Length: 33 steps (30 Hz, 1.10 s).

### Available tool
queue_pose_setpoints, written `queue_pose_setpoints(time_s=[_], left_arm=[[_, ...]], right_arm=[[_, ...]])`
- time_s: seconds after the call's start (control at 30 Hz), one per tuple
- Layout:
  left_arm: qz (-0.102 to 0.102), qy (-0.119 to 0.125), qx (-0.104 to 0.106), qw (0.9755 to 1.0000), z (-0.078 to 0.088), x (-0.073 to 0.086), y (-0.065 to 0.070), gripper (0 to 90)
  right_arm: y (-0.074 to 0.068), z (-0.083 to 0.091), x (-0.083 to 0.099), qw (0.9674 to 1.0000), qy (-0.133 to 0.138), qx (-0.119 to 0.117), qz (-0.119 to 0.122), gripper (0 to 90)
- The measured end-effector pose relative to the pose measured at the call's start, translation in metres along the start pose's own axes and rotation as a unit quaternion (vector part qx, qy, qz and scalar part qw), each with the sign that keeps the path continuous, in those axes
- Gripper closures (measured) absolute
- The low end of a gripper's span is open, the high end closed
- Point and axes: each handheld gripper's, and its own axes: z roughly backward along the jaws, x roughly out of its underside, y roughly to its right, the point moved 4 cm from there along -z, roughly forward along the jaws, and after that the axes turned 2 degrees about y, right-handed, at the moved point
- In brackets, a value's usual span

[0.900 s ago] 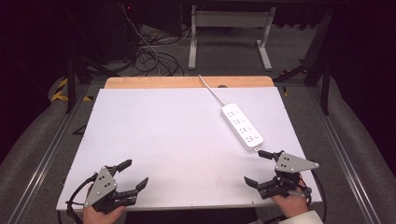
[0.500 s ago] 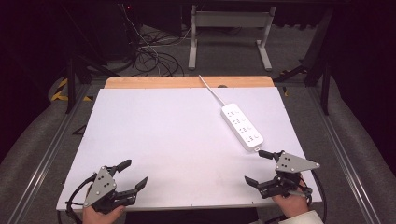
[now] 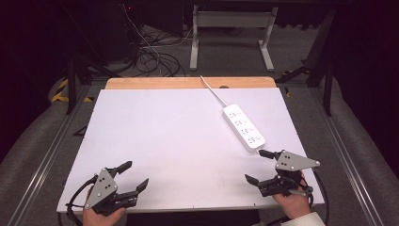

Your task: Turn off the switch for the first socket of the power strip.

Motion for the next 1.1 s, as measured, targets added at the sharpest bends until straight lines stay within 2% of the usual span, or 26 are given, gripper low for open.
queue_pose_setpoints(time_s=[0.17,0.33,0.57,0.6,0.77,0.83,0.9,1.1], left_arm=[[0.000,-0.001,-0.001,1.0000,0.000,0.000,0.000,25.6],[0.000,-0.001,-0.002,1.0000,0.001,0.000,-0.001,25.6],[0.003,-0.001,-0.002,1.0000,0.001,0.000,-0.001,26.3],[-0.002,-0.001,-0.004,1.0000,0.001,0.000,-0.001,26.3],[-0.002,-0.002,-0.004,1.0000,0.001,0.000,-0.001,26.3],[0.003,-0.002,-0.003,1.0000,0.002,0.000,-0.001,26.3],[-0.002,0.000,-0.007,1.0000,0.002,0.000,-0.002,26.3],[0.006,-0.002,-0.006,1.0000,0.002,0.000,-0.002,26.3]], right_arm=[[0.002,-0.003,-0.006,0.9999,-0.014,0.004,0.006,6.8],[0.003,-0.006,-0.017,0.9997,-0.017,0.007,0.015,7.7],[0.008,-0.013,-0.027,0.9996,-0.022,0.007,0.017,8.0],[0.009,-0.013,-0.029,0.9996,-0.022,0.007,0.016,8.0],[0.014,-0.015,-0.036,0.9996,-0.021,0.009,0.018,7.9],[0.015,-0.016,-0.039,0.9996,-0.021,0.010,0.018,7.9],[0.017,-0.018,-0.041,0.9995,-0.023,0.007,0.020,7.9],[0.019,-0.023,-0.051,0.9992,-0.029,0.008,0.028,8.4]])
